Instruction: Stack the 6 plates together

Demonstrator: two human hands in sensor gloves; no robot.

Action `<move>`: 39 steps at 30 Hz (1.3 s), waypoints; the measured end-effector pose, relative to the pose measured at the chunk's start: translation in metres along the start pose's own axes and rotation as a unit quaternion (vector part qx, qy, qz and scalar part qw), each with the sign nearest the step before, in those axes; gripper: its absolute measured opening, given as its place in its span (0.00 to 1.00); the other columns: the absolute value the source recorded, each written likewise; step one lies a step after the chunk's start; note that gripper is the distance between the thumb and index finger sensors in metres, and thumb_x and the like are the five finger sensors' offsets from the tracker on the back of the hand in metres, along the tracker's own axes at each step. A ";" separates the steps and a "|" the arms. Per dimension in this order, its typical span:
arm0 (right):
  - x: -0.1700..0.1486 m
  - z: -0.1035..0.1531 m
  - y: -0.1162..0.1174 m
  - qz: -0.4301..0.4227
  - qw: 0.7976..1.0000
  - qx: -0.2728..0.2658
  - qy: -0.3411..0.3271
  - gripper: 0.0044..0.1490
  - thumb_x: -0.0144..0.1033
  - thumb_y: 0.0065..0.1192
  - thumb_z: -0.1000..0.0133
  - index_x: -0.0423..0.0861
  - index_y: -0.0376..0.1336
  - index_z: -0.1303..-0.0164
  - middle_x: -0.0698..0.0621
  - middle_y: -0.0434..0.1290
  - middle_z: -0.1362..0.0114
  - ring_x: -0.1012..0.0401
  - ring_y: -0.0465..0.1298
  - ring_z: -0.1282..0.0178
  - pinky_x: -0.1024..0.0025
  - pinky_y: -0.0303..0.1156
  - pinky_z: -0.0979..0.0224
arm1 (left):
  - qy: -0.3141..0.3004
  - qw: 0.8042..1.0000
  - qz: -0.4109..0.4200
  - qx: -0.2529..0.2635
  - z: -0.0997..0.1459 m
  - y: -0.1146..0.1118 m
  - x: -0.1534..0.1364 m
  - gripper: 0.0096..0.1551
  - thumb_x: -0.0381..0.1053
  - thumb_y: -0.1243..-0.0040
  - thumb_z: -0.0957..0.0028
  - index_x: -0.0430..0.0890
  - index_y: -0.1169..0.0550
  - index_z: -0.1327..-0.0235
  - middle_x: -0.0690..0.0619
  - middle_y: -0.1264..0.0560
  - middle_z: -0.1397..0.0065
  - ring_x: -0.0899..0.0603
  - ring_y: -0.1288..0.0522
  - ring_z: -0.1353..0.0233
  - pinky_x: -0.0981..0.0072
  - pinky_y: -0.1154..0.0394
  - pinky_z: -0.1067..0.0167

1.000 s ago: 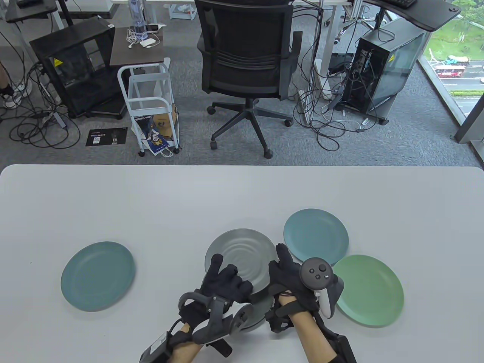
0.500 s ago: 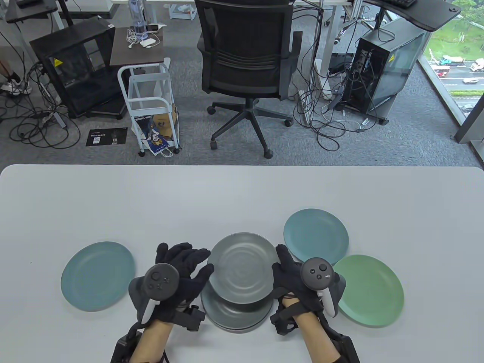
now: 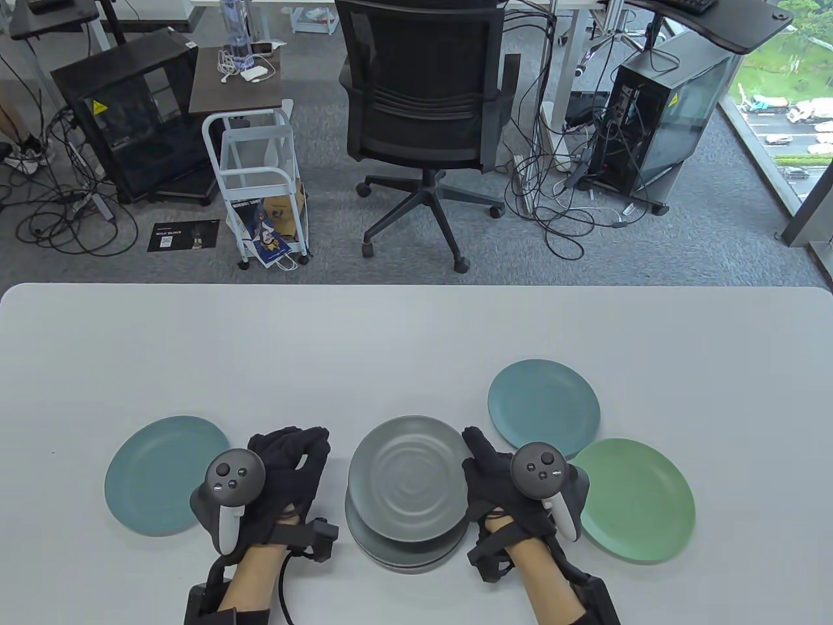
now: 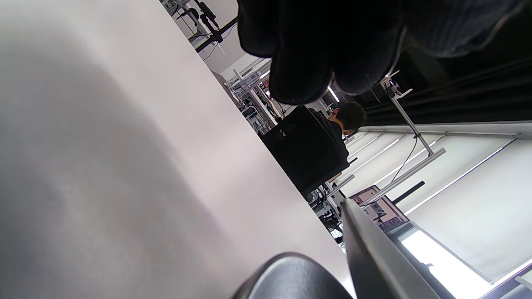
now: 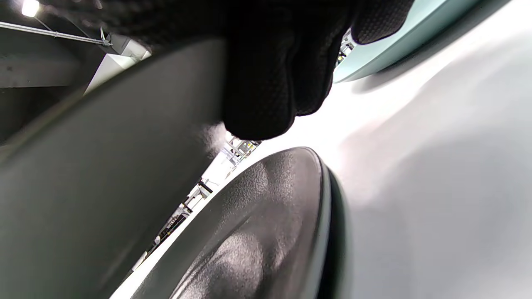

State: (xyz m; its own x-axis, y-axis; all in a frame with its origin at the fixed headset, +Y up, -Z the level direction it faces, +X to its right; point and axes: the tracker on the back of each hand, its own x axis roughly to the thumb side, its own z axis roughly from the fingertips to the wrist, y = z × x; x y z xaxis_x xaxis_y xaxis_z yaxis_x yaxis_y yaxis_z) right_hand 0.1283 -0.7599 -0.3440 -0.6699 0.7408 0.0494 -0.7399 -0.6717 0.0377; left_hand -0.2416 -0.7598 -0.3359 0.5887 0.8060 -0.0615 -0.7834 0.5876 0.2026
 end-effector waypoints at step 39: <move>-0.006 -0.006 -0.027 0.390 0.915 -0.095 0.046 0.35 0.53 0.62 0.41 0.54 0.58 0.24 0.50 0.67 0.22 0.49 0.58 0.19 0.42 0.44 0.17 | 0.006 0.999 -0.048 -0.022 -0.003 -0.017 -0.005 0.27 0.68 0.41 0.61 0.62 0.18 0.50 0.62 0.19 0.40 0.54 0.33 0.21 0.49 0.59 0.13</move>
State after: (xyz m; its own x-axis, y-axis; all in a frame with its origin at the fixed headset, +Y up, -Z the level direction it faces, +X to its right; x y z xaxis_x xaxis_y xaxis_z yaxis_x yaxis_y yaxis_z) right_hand 0.1516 -0.7464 -0.3514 -0.9944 0.0410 -0.0973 -0.0263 -0.9887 -0.1478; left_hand -0.2318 -0.7740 -0.3418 0.6594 0.7463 -0.0904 -0.7314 0.6647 0.1522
